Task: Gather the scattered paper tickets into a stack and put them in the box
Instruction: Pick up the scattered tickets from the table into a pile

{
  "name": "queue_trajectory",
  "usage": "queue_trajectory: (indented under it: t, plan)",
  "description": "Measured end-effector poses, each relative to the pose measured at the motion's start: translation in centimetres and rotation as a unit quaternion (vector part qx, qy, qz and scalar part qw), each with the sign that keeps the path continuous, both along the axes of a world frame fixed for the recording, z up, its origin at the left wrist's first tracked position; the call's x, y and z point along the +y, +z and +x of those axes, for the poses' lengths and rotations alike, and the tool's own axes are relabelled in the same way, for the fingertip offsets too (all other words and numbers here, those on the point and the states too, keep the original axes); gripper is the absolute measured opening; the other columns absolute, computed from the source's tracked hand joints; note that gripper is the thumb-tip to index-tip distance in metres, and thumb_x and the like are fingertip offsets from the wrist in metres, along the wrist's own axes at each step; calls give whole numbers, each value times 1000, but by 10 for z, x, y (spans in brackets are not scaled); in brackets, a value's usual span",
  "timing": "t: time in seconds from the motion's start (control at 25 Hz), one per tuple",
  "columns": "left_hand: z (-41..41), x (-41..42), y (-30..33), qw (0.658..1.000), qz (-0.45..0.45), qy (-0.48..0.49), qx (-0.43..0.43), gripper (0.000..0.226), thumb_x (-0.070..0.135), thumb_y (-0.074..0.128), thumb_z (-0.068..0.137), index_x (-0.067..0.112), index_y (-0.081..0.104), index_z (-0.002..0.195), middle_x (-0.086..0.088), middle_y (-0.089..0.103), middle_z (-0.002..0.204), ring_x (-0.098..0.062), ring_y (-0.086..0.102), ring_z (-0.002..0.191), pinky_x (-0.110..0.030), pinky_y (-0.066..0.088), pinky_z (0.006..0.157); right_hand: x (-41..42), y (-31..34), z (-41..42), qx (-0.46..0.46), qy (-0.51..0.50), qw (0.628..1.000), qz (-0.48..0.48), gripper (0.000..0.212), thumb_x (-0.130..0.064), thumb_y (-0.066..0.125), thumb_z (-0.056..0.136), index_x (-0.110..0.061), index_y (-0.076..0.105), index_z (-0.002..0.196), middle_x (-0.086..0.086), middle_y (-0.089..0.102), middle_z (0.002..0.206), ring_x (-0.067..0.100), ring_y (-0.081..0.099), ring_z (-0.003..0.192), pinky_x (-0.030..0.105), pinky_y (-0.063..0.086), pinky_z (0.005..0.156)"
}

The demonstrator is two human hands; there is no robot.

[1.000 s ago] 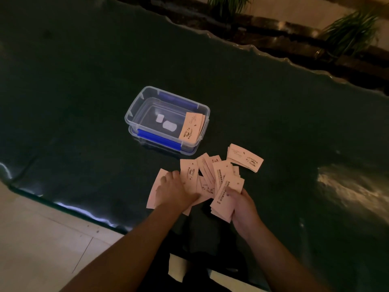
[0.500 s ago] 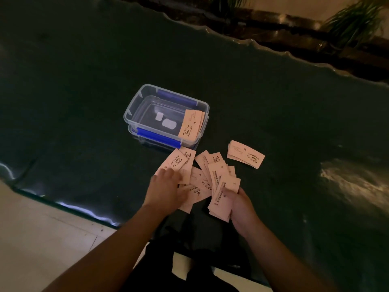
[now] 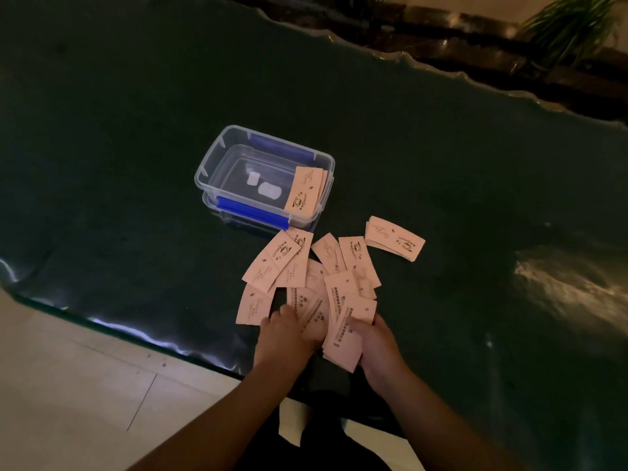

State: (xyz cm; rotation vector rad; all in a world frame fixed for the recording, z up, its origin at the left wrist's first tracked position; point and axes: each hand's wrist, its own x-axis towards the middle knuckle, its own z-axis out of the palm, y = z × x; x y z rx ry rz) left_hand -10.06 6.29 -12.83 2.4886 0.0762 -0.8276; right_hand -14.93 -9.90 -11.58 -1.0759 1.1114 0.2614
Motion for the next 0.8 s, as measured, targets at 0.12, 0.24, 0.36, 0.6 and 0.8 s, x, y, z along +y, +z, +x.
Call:
queue_trajectory:
  t: [0.12, 0.24, 0.36, 0.6, 0.8]
  plan:
    - [-1, 1, 1, 998, -34, 40, -36, 52, 41, 73, 88, 16, 53, 129, -4, 53, 128, -16, 54, 105, -29, 51, 84, 2, -2, -5, 15, 16, 1000, -13, 37, -6, 64, 104, -23, 62, 137, 2, 75, 117, 23, 72, 104, 45, 59, 81]
    - [-2, -5, 5, 998, -56, 36, -13, 35, 35, 66, 96, 22, 54, 125, 2, 59, 116, -9, 62, 93, -28, 58, 78, 8, -2, 0, 20, 34, 998, -44, 32, -9, 68, 101, -16, 67, 133, 8, 78, 121, 29, 75, 105, 48, 63, 87]
    - [-11, -16, 7, 996, -77, 48, -2, 21, 22, 63, 98, 17, 61, 119, -5, 66, 116, -18, 67, 99, -38, 61, 88, 14, 1, 5, 31, 56, 995, -70, 27, -11, 70, 99, -15, 69, 125, 8, 79, 113, 27, 77, 96, 38, 61, 71]
    - [-24, -10, 6, 989, -135, 55, 16, 24, 15, 62, 99, 12, 72, 121, -8, 70, 124, -17, 72, 98, -31, 60, 90, 1, 3, 9, 81, 151, 981, -95, 34, -15, 69, 94, -17, 68, 128, 9, 78, 117, 27, 76, 98, 37, 59, 70]
    - [-11, -11, 16, 934, -227, 269, 54, 39, 13, 65, 97, 15, 57, 135, 5, 67, 119, -5, 65, 90, -16, 52, 59, 4, 9, 22, 33, 245, 960, -129, 42, -17, 71, 91, -24, 68, 132, -5, 73, 112, 16, 70, 100, 33, 54, 68]
